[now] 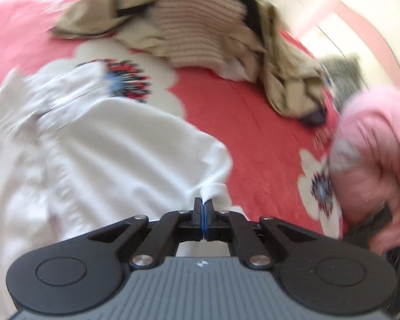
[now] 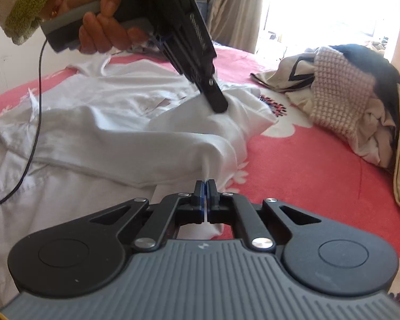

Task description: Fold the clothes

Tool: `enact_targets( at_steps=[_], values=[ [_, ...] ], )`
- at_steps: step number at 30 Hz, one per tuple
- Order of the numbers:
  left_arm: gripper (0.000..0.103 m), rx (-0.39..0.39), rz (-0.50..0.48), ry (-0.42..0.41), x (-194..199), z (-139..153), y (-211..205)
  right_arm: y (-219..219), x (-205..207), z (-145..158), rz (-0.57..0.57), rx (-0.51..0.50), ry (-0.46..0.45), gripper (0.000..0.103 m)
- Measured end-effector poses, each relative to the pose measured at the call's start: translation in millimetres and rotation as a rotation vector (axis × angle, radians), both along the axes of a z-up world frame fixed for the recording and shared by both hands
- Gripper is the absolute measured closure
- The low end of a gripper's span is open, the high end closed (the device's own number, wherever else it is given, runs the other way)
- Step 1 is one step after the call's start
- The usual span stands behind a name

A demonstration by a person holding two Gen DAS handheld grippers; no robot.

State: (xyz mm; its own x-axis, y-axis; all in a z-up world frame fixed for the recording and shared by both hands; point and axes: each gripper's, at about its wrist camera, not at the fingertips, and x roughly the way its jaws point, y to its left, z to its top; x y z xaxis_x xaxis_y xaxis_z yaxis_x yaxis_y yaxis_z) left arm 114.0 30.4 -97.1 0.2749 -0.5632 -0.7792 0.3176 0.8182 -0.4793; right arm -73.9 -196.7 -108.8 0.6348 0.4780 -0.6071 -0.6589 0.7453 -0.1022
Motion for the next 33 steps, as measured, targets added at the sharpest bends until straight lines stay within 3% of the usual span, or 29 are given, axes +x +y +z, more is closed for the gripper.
enact_targets(
  at_steps=[2,9,11,15,16,18,19,20,23,25,33],
  values=[
    [0.102,0.004,0.05,0.016,1,-4,11,2,-3,-4,0.013,-0.003,0.019,0.103],
    [0.102,0.056,0.023,0.01,-12,-8,17,5,-18,-4,0.073,-0.006,0.04,0.103],
    [0.102,0.064,0.011,-0.001,-15,-7,18,0,-15,3,0.063,0.042,0.049,0.102],
    [0.102,0.058,0.014,-0.015,-19,-5,21,-30,12,18,-0.032,0.25,0.139,0.099],
    [0.101,0.056,0.016,-0.017,-20,-5,21,-36,19,18,-0.052,0.29,0.172,0.098],
    [0.101,0.052,0.013,-0.023,-22,-4,22,-50,36,15,-0.119,0.393,0.265,0.086],
    [0.101,0.053,0.014,-0.028,-23,-3,22,-59,45,12,-0.167,0.463,0.322,0.071],
    [0.101,0.053,0.015,-0.033,-25,-2,22,-70,56,7,-0.208,0.561,0.401,0.063],
    [0.101,0.043,0.022,-0.043,-27,0,24,-101,84,-13,-0.325,0.855,0.606,0.06],
    [0.101,0.033,0.027,-0.056,-28,2,24,-109,100,-24,-0.376,0.951,0.702,0.058],
    [0.101,0.019,0.003,-0.1,-31,7,13,-77,178,-70,-0.39,1.044,0.958,0.051]
  ],
)
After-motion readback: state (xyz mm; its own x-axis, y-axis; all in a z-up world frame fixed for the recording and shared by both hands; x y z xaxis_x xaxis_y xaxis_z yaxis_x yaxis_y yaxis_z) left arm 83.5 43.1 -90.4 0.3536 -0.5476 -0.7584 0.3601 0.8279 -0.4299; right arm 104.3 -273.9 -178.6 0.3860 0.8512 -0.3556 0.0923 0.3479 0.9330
